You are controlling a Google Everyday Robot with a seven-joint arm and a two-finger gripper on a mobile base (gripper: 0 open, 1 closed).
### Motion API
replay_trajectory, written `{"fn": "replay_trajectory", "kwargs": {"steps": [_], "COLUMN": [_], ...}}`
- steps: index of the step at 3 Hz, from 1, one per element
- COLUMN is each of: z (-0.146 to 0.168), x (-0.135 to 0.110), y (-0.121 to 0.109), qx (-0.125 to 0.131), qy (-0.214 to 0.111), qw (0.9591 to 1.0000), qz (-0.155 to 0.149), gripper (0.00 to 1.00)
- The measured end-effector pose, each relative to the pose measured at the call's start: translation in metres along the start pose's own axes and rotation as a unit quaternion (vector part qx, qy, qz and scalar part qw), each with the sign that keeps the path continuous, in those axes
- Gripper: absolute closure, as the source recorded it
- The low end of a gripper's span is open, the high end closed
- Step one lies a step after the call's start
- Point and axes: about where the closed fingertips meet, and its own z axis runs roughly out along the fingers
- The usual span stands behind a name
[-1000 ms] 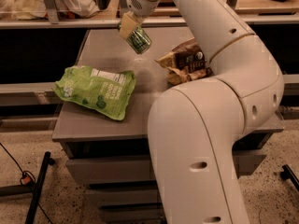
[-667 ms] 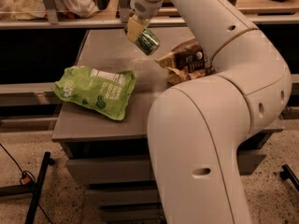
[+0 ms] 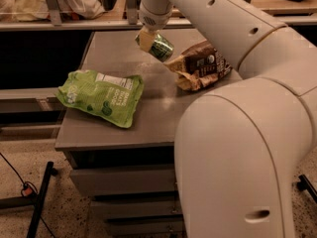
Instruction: Knock green can over
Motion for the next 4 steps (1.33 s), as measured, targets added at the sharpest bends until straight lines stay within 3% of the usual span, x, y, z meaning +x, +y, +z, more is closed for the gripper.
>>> {"fn": "replay_trajectory", "kwargs": {"steps": [1, 2, 4], "z": [0.014, 0.022, 0.028], "x": [0.008, 0.015, 0.014], "y": [0.015, 0.027, 0.031], "qx": [-0.022, -0.064, -0.071], "qy": [0.004, 0.003, 0.004], "qw": [0.9997, 0.9979, 0.9975], "qz": [-0.011, 0.007, 0.007], "gripper": [1.00, 0.82, 0.36]}}
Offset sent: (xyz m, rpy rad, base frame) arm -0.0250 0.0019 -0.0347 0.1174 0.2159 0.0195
